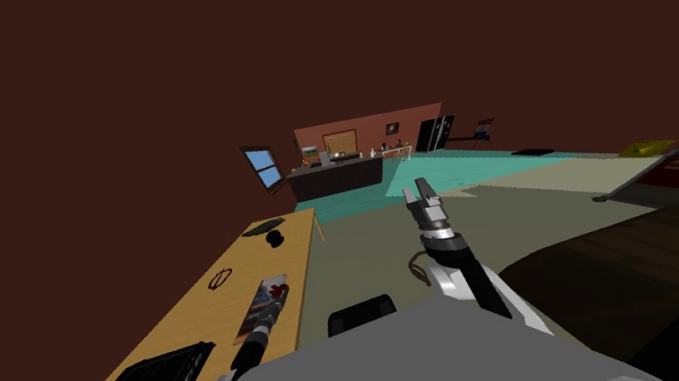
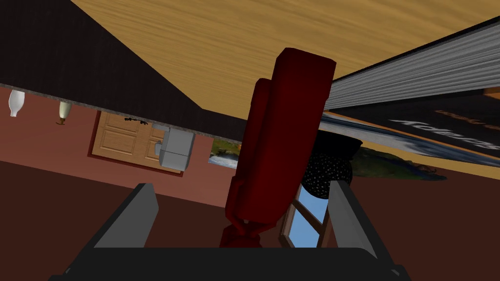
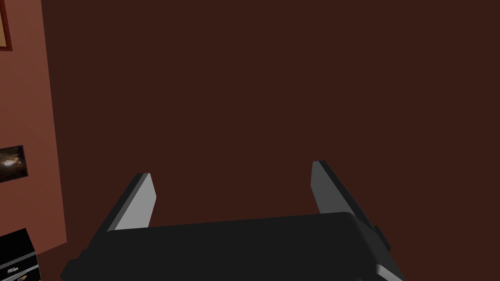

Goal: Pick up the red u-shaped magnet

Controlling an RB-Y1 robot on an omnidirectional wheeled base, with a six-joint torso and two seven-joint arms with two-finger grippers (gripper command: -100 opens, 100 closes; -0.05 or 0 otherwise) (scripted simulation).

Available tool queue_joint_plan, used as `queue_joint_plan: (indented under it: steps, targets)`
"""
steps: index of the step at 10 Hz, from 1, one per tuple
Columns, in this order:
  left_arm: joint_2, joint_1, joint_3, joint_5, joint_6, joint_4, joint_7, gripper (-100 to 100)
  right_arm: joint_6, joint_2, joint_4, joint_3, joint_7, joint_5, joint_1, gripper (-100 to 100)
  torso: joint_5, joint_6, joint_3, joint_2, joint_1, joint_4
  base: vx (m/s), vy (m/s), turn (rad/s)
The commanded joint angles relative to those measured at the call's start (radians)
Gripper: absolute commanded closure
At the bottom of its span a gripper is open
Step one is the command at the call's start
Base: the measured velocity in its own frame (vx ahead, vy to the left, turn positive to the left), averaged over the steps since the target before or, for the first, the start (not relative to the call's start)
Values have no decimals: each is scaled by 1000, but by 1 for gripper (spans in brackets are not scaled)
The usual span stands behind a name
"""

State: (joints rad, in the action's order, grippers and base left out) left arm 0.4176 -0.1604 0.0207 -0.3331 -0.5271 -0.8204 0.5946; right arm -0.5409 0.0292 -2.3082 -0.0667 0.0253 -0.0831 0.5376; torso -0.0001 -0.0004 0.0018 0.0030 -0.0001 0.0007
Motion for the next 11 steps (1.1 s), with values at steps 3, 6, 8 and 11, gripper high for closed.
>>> queue_joint_plan:
  steps: [3,6,8,11]
  targets:
    - [16,85,-32,75,-27,115,38,-100,0,0,0,0,0,0,0,0,0,0,0,-1,-1,0,-41,-6,-48]
    - [30,165,-62,142,-47,210,73,-100,0,0,0,0,0,0,0,0,0,0,0,-1,-1,0,-51,-7,-56]
    - [43,245,-92,203,-67,321,107,-100,0,0,0,0,0,0,0,0,0,0,1,2,-1,0,-91,-6,-90]
    - [50,286,-107,248,-77,397,125,-100,0,0,0,0,0,0,0,0,0,0,-1,-1,0,0,-31,-2,-27]
